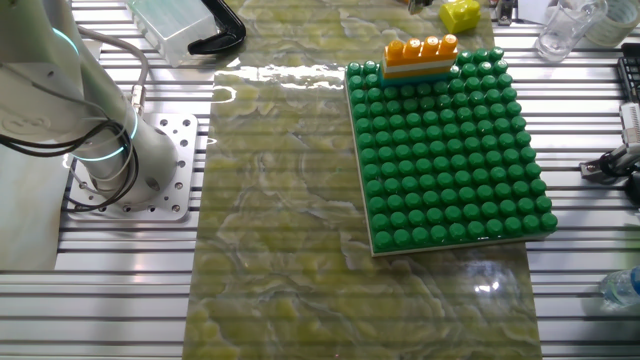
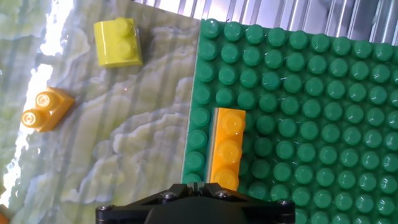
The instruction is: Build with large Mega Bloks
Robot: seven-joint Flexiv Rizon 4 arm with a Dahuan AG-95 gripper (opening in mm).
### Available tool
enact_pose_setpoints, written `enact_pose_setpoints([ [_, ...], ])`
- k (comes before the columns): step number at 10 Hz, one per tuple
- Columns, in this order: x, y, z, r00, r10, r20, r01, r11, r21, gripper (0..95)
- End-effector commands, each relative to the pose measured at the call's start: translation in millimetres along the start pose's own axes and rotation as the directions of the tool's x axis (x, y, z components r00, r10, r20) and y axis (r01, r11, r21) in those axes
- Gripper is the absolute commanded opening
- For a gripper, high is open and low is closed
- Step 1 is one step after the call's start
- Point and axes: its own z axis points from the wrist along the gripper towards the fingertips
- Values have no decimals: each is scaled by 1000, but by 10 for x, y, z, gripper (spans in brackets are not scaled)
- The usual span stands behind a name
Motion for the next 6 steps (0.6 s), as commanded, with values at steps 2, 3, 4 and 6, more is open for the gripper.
enact_pose_setpoints([
  [2,2,3,1,1000,7,-1,-7,1000,-3,0],
  [3,-1,8,5,1000,-4,-1,4,1000,-5,0],
  [4,-3,12,7,1000,-5,-1,5,1000,-6,0],
  [6,-1,12,10,1000,-6,-1,6,1000,-5,0],
])
